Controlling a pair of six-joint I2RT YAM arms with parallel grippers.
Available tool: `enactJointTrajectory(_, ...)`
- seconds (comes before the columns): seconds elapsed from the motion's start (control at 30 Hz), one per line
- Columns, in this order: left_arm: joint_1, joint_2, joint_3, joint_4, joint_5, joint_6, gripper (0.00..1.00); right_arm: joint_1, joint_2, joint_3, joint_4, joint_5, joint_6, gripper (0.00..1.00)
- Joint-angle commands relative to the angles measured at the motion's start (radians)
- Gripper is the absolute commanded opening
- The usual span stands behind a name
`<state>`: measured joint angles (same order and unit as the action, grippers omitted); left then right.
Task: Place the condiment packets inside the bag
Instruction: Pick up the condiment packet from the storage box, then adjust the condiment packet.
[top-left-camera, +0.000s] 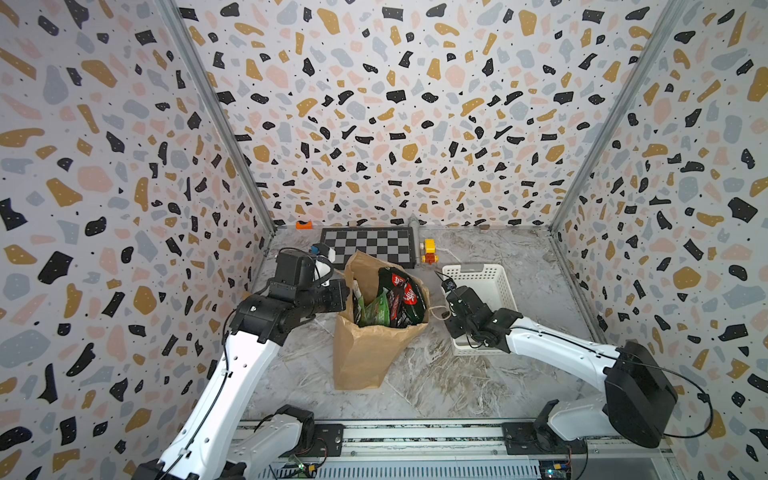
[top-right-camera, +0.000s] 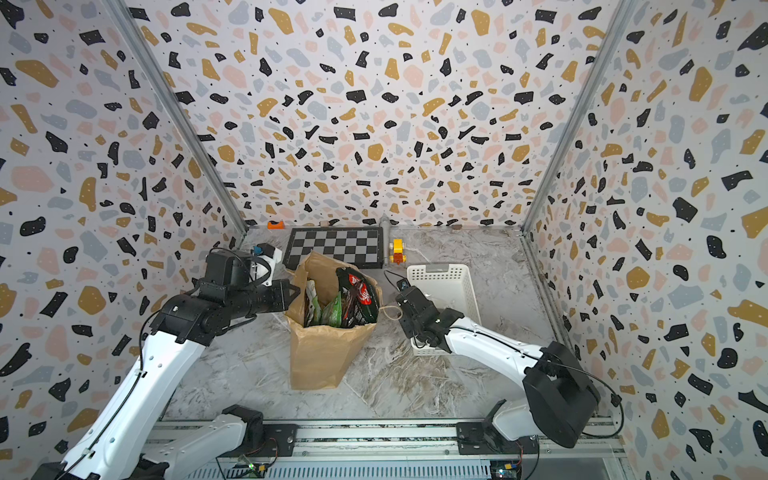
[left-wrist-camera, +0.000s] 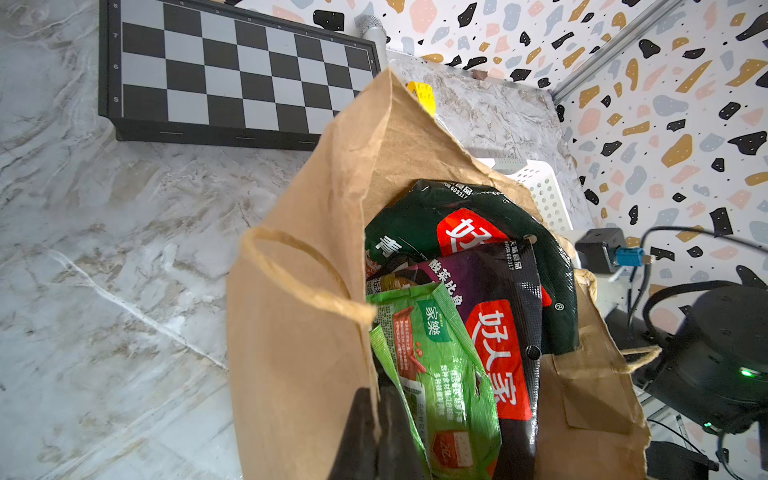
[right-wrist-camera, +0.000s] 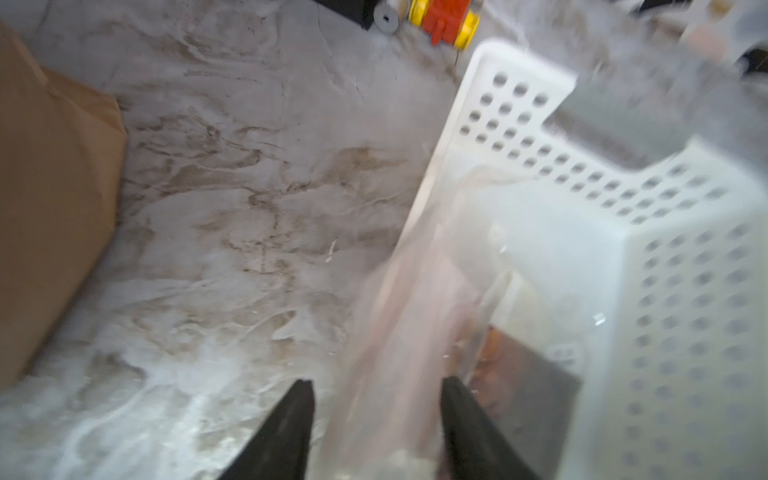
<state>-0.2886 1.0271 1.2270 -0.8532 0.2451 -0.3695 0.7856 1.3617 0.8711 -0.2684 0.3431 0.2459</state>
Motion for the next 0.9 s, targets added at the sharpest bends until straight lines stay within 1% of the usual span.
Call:
enactJointTrajectory(0.0,-0.003,-0.007,0.008,0.009,0.001,0.02,0.0,-0.002,-0.095,0.021,-0.043,0.127,0.024,0.19)
enactJointTrajectory(0.07,-0.003,-0.007,0.006,0.013,0.005,0.018,0.0,-0.005,-0.13,0.023,-0.079,0.179,0.035,0.02)
enactJointTrajectory(0.1,-0.003,-0.006,0.004,0.015,0.008,0.017,0.0,-0.006,-0.145,0.026,-0.099,0.211,0.04,0.0)
enactJointTrajectory(0.17,-0.003,-0.005,0.002,0.016,0.009,0.016,0.0,-0.008,-0.172,0.035,-0.131,0.262,0.037,0.0)
enactJointTrajectory(0.27,-0.003,-0.008,-0.002,0.016,0.008,0.017,0.0,-0.009,-0.221,0.085,-0.176,0.295,-0.004,0.0)
enactJointTrajectory(0.4,-0.003,-0.011,-0.008,0.024,0.015,0.014,0.0,-0.009,-0.272,0.224,-0.245,0.313,-0.096,0.0)
enactJointTrajectory(0.47,-0.003,-0.012,-0.012,0.027,0.021,0.011,0.0,-0.008,-0.283,0.314,-0.283,0.299,-0.153,0.0)
enactJointTrajectory(0.53,-0.003,-0.013,-0.015,0.031,0.024,0.006,0.0,-0.008,-0.273,0.416,-0.324,0.254,-0.202,0.0)
enactJointTrajectory(0.6,-0.003,-0.016,-0.017,0.039,0.028,0.002,0.0,-0.005,-0.235,0.576,-0.389,0.17,-0.223,0.0)
enactJointTrajectory(0.7,-0.003,-0.019,-0.014,0.042,0.031,-0.002,0.11,0.024,-0.174,0.782,-0.43,0.075,-0.262,0.0)
enactJointTrajectory(0.8,-0.003,-0.023,-0.005,0.038,0.03,-0.001,0.23,0.086,-0.094,0.97,-0.461,-0.028,-0.29,0.0)
enactJointTrajectory(0.87,-0.003,-0.027,0.003,0.032,0.028,0.002,0.27,0.108,-0.031,1.074,-0.477,-0.143,-0.279,0.0)
